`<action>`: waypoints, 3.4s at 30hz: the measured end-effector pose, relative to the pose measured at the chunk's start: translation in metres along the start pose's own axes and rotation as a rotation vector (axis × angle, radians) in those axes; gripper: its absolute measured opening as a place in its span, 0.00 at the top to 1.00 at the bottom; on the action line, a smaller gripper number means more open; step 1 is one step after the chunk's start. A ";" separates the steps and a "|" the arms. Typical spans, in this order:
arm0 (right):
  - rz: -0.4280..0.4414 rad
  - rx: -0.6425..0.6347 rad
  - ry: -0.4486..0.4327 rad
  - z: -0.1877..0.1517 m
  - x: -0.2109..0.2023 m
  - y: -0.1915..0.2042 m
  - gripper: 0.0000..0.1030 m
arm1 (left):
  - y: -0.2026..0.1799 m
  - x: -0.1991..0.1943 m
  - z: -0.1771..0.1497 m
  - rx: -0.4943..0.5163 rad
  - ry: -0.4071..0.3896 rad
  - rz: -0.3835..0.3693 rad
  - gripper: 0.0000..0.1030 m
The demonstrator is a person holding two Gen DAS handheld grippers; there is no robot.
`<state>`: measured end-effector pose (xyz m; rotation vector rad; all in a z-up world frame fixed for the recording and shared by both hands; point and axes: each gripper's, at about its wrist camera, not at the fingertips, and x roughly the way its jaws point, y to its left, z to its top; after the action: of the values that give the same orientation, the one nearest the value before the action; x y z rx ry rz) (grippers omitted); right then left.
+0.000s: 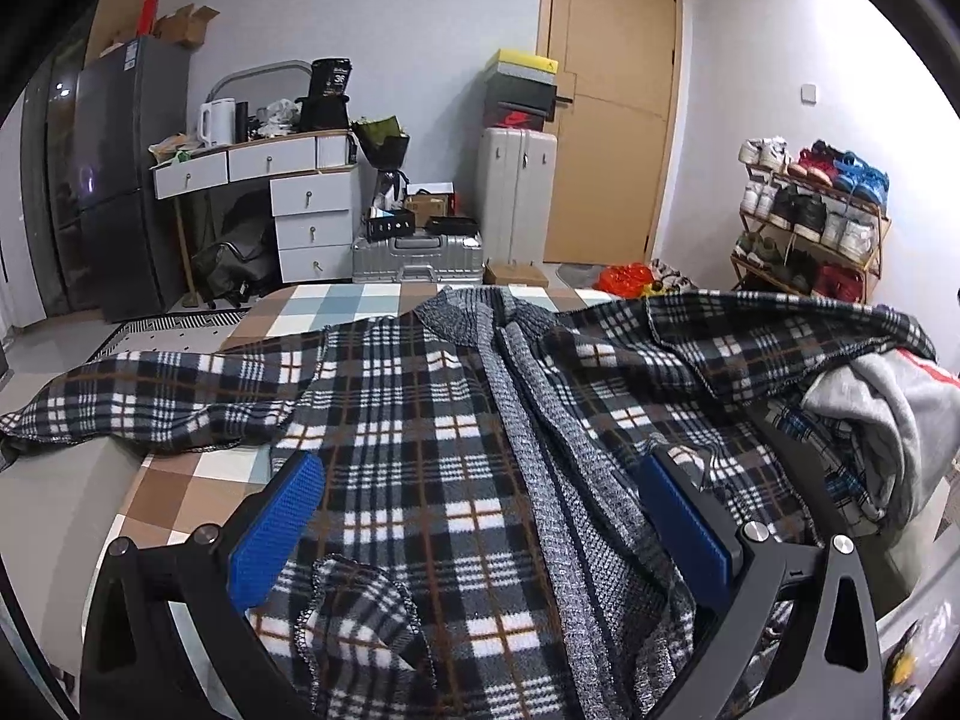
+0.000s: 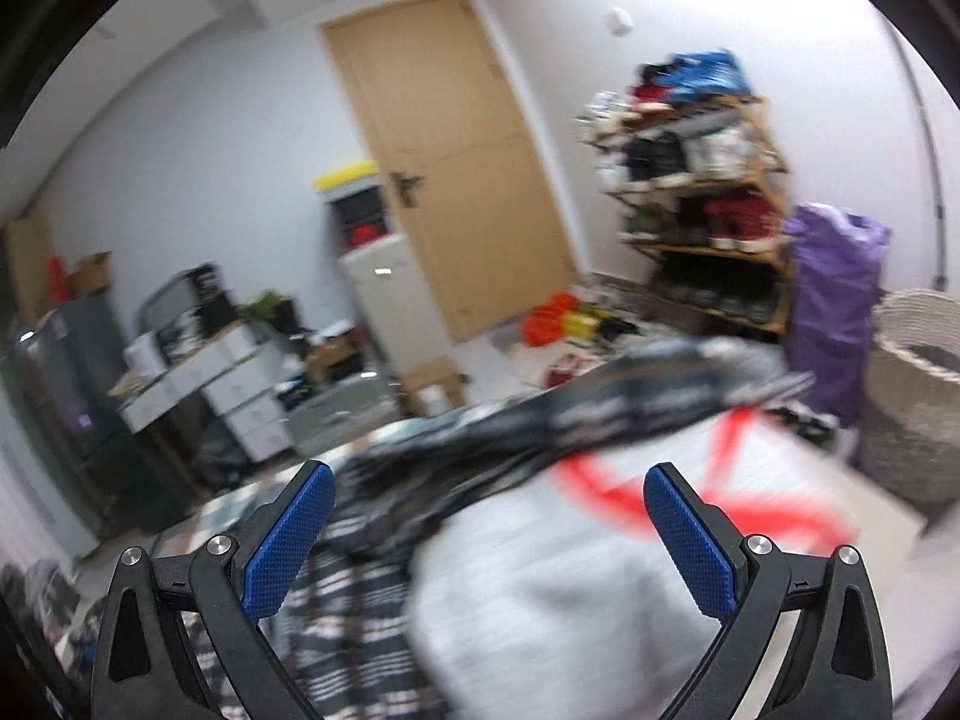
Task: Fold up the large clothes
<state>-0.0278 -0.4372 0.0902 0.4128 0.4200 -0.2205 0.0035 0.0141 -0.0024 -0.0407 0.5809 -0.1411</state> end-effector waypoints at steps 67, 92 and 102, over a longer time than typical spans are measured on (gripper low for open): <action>0.063 0.497 0.406 0.058 0.119 -0.192 0.03 | -0.038 0.033 -0.020 0.210 0.083 0.038 0.01; 0.026 0.323 0.301 0.089 0.107 -0.133 0.94 | -0.037 0.033 -0.020 0.204 0.095 0.037 0.01; -0.240 0.393 -0.082 0.154 0.033 -0.096 0.94 | -0.022 0.023 -0.011 0.153 0.056 0.020 0.01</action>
<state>0.0278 -0.5937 0.1715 0.7367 0.3446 -0.5560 0.0138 -0.0111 -0.0226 0.1176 0.6244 -0.1667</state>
